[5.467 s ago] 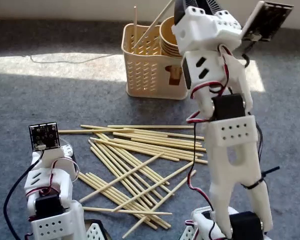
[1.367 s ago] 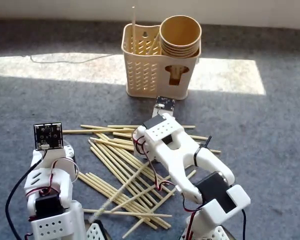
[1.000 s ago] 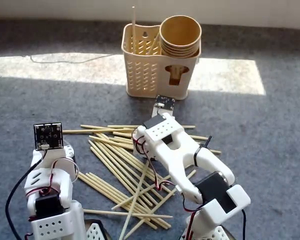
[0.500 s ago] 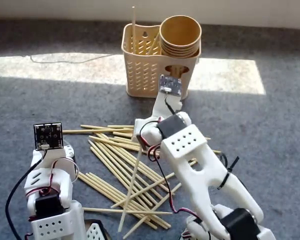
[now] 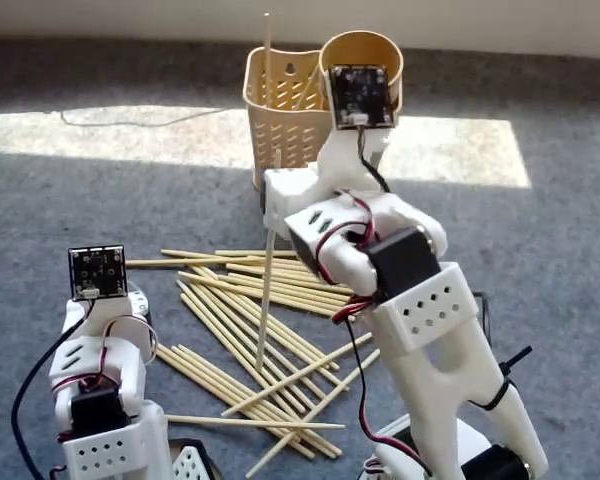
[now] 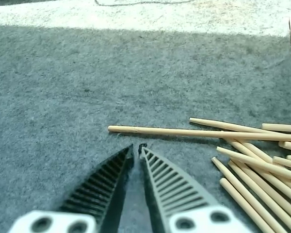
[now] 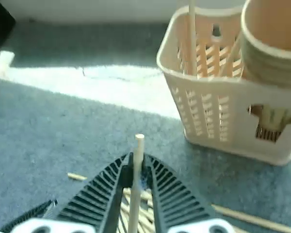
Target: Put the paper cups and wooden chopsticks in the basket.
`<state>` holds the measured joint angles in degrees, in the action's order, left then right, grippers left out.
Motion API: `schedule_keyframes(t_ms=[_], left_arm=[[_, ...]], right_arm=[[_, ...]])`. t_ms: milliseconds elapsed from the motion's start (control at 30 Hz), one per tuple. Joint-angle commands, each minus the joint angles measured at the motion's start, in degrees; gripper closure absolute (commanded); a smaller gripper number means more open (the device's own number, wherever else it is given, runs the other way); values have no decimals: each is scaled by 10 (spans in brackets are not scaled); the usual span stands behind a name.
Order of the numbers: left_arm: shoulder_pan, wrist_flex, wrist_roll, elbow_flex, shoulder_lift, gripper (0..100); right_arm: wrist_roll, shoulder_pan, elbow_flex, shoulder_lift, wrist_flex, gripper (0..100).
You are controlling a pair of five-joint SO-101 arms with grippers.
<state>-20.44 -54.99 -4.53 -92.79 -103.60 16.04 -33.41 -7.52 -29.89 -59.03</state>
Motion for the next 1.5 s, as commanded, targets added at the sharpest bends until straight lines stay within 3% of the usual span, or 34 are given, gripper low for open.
schedule_keyframes(t_ms=[0, 300, 867, 1233, 1467], left_arm=[[-6, 2, -7, 0, -6, 961], [-6, 2, -7, 0, -6, 961], [-6, 2, -7, 0, -6, 961], [-7, 2, -7, 0, -6, 961], [-7, 2, -7, 0, -6, 961]], right_arm=[[-53, 19, 57, -22, 100, 993], [-127, 36, 61, -18, 314, 993], [-129, 147, 66, 120, 623, 993], [-132, 148, 50, 171, 646, 993], [-132, 145, 19, 175, 544, 988]])
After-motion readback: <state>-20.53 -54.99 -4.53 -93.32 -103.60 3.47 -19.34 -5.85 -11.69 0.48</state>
